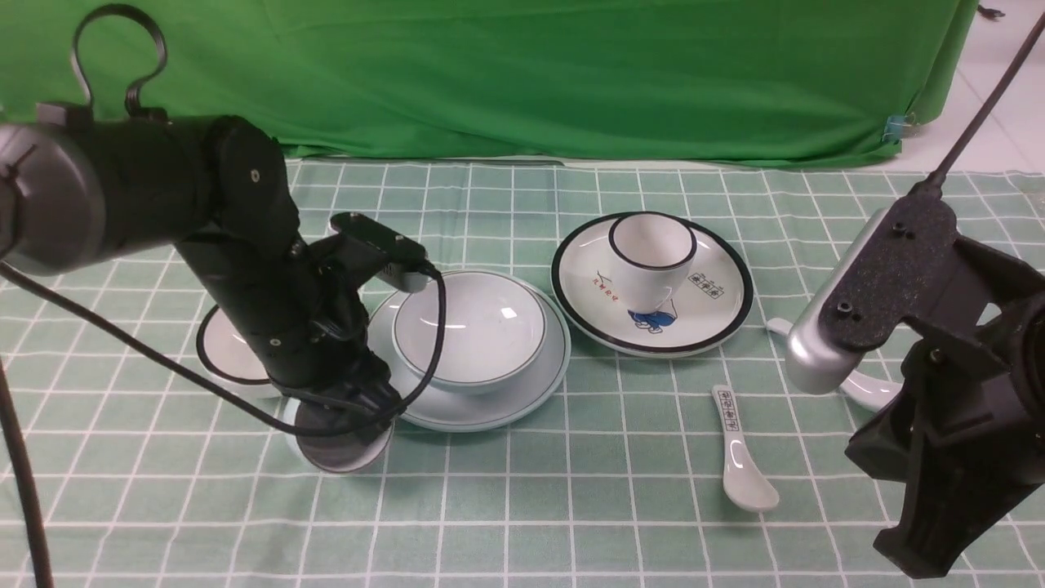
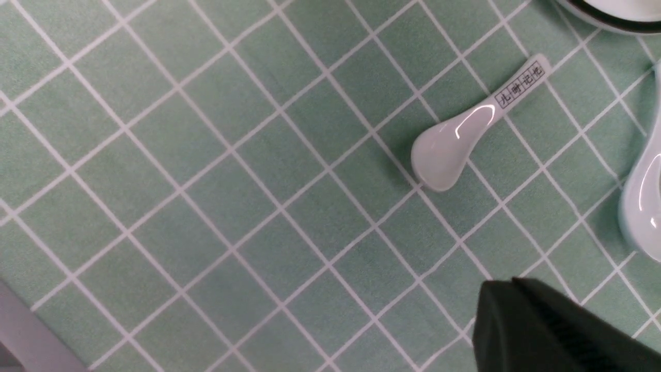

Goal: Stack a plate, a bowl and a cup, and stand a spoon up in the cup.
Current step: Use the left arm to grab a blue teacup

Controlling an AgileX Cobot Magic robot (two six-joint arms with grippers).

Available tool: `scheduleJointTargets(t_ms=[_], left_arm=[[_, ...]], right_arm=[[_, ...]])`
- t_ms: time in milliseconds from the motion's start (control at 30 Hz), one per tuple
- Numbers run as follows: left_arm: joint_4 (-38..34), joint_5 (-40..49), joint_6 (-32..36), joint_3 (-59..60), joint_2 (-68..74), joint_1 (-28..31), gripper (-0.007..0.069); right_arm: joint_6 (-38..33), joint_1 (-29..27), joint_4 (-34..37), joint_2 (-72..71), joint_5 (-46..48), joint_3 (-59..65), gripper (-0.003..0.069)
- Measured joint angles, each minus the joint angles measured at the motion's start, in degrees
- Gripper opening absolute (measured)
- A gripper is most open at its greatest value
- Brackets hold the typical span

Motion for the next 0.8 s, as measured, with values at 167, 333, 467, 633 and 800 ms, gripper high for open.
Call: scheduleJointTargets(t_ms=[167, 333, 467, 633, 800], left_arm=[[3.2, -1.4, -0.1, 0.0, -0.1, 0.0, 0.0316], [6.4, -1.6, -0.2, 0.0, -0.8, 0.0, 0.0344], [7.7, -2.0, -0.3, 0.0, -1.8, 0.0, 0.0346], [8.0, -3.4, -0.3, 0.0, -4.1, 0.0, 0.0353], [8.0, -3.6, -0.3, 0.0, -4.6, 0.0, 0.0408]], right_arm=[[0.0, 0.0, 0.1, 0.0, 0.0, 0.0, 0.0021], [0.1, 0.0, 0.2, 0.0, 0.0, 0.0, 0.0021], [0.2, 0.0, 0.3, 0.0, 0.0, 0.0, 0.0021], [0.2, 0.0, 0.3, 0.0, -0.1, 0.0, 0.0021], [0.2, 0.0, 0.3, 0.0, -0.3, 0.0, 0.0021]])
